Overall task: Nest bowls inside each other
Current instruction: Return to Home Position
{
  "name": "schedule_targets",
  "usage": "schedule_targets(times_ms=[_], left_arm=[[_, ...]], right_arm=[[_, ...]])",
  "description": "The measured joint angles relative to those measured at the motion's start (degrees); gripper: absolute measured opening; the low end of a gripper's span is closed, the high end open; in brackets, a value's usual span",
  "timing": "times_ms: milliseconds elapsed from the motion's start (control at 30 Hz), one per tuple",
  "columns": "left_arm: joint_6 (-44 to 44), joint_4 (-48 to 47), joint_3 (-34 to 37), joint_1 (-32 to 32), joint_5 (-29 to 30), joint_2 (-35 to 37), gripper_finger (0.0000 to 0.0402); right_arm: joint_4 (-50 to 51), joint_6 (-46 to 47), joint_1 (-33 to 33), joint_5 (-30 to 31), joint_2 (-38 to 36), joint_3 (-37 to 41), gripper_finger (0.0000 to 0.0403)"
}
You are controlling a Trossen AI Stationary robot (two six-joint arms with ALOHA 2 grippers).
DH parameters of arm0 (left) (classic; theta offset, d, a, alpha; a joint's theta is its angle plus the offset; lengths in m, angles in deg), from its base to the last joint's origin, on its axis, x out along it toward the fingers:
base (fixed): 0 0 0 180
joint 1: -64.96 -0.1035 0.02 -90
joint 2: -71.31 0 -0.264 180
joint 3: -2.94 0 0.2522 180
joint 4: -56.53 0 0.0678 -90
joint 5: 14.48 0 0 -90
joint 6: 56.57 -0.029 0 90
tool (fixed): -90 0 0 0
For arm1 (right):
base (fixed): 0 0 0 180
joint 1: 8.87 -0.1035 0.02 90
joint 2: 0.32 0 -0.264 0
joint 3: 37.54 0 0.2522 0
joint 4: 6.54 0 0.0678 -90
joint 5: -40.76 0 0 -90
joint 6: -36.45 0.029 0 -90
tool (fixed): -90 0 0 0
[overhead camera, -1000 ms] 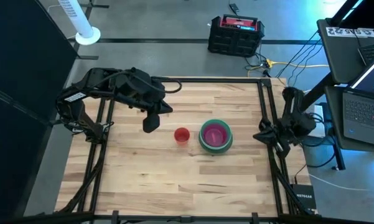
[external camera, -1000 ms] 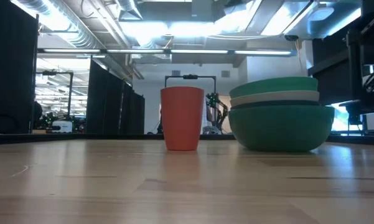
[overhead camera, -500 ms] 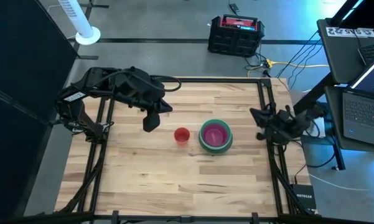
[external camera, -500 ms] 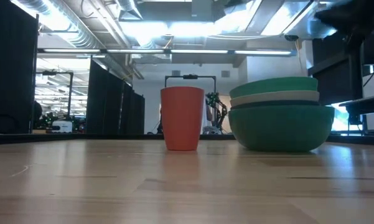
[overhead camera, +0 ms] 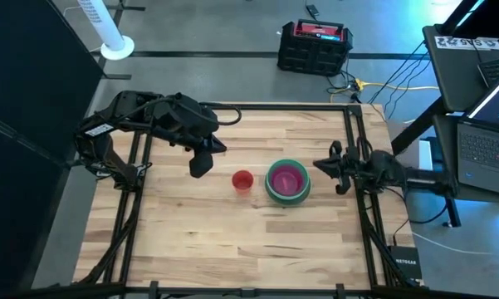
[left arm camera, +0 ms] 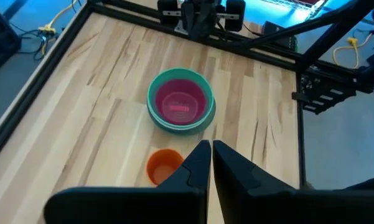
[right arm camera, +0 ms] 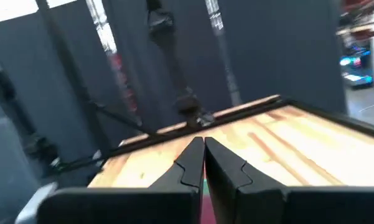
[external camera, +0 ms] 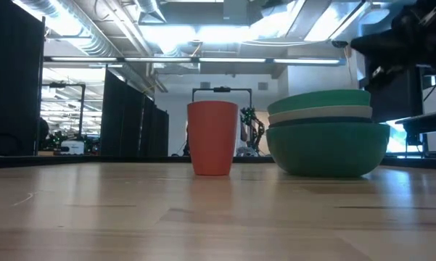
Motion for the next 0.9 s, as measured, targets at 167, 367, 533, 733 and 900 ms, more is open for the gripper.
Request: schedule_targets(times_ms=[167,367,533,733,900], left_arm=[[0.4,-0.31,0.0,1.11,1.76,-0.01,0.0001],[0.88,-0.68,0.0,2.43,3.87,-0.02,0.0001],[1.03,-0.8,0.0,2.83,4.45,-0.02,0.0001],[0.22,-0.78,0.0,2.8,4.89,-0.02,0.0001],[-0.81,-0.78,0.0,2.78,4.89,-0.02,0.0001]], right_arm=[[0.47,-1.64,5.92,-3.81,-0.06,-0.4,0.0],[0.57,-3.66,12.37,-7.28,-0.12,-0.85,0.0],[-1.62,-4.28,12.34,-3.46,-0.12,0.25,0.0],[1.1,-6.55,12.32,-3.51,-0.12,0.25,0.0],[5.45,-10.0,12.3,-3.62,0.14,0.23,0.0]])
